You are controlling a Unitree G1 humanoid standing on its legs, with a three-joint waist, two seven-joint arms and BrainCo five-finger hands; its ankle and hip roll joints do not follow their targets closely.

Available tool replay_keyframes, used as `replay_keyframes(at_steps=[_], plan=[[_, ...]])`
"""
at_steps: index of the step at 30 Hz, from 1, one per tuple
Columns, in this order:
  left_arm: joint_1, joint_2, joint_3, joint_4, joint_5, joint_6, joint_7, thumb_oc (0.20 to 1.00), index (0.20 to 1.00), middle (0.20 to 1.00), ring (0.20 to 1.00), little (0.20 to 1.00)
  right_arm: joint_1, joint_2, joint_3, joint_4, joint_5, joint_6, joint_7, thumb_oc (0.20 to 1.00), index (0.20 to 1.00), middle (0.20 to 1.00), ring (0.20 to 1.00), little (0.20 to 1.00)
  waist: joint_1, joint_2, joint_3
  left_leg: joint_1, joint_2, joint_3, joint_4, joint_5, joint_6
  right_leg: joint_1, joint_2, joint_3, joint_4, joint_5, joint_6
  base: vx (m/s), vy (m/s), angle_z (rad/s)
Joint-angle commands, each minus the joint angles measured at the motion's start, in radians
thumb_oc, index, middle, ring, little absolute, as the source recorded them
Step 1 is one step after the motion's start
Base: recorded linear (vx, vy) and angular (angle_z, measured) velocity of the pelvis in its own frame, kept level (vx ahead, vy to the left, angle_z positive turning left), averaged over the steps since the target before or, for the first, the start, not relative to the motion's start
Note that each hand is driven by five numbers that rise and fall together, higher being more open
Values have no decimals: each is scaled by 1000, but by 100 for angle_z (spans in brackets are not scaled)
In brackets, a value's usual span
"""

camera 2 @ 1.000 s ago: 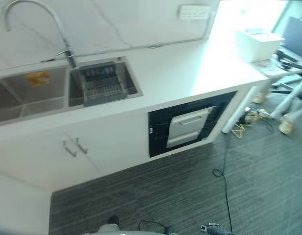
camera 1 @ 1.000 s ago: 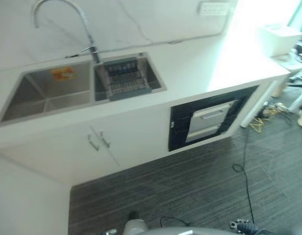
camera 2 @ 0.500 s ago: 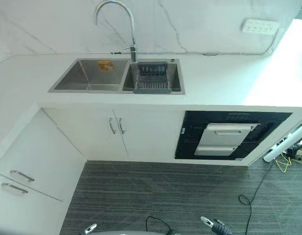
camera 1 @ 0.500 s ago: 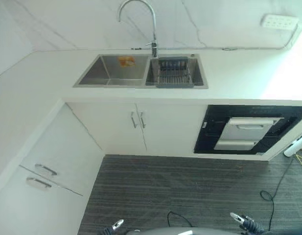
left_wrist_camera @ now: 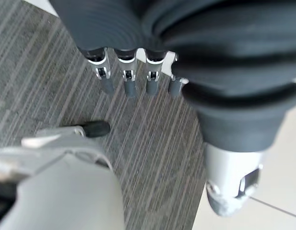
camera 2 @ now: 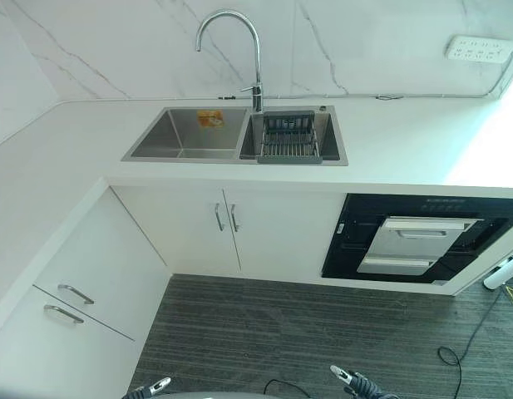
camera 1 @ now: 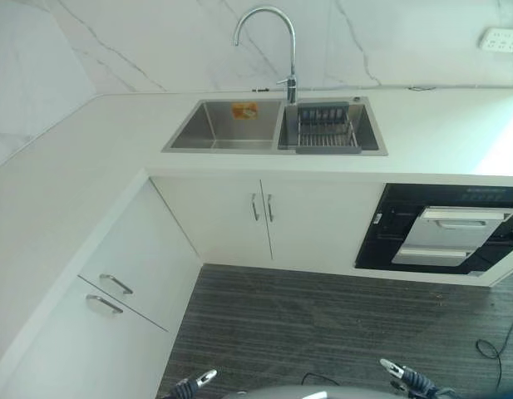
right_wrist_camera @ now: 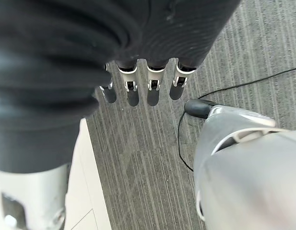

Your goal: Place the dishes in the dishwasher.

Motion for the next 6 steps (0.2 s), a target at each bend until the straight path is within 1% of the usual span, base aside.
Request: replay_keyframes(at_steps=[1,6], plan=[[-33,46,-4,22,20,-9,-6,1000,1000,1000,1000,1000,-68,27,-18,70,1,-10,8,1000,1000,1000,1000,1000,9,-69,15,-14,64,-31,-74,92,-89,169,-32,37,-243,102,76,0,0,0],[-28,53,5,26,14,-22,-4,1000,1000,1000,1000,1000,-67,18,-20,69,-11,-14,10,1000,1000,1000,1000,1000,5,-68,14,-12,72,-29,-73,98,-94,166,-35,44,-243,105,77,5,-3,-2]])
